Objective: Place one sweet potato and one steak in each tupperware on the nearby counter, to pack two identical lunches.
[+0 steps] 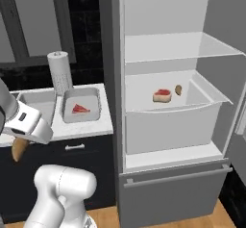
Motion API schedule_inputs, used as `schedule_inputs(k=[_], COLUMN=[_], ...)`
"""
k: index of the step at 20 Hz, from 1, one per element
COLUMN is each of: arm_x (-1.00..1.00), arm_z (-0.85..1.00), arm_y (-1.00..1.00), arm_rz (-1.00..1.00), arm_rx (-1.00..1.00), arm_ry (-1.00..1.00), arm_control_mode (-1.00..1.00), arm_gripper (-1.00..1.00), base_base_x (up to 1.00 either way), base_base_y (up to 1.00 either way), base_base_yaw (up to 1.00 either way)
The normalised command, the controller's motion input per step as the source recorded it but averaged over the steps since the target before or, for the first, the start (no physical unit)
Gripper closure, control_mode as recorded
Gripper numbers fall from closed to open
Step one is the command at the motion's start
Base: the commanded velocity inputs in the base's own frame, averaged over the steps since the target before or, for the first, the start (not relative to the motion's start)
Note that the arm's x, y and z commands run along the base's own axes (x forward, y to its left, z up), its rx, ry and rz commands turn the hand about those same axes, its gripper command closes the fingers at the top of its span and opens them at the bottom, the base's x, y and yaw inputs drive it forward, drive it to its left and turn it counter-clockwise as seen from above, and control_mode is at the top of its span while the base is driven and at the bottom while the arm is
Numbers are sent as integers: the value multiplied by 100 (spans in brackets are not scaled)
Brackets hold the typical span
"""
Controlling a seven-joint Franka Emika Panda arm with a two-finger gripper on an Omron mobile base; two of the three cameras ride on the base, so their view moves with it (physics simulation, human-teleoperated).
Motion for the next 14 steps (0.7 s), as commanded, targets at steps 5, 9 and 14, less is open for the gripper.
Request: schedule_inputs(k=[5, 9, 14], arm_x=[0, 0, 28], arm_z=[0, 0, 0], arm_y=[0, 0, 14], arm_rz=[0, 0, -2], arm_rx=[0, 0, -1], arm_ry=[0, 0, 0], arm_control_mode=[100, 100, -100], arm_gripper=[100, 100, 100], base_base_x=[58, 62, 34], base_base_y=[37, 29, 21], base_base_yaw=[-15, -9, -4])
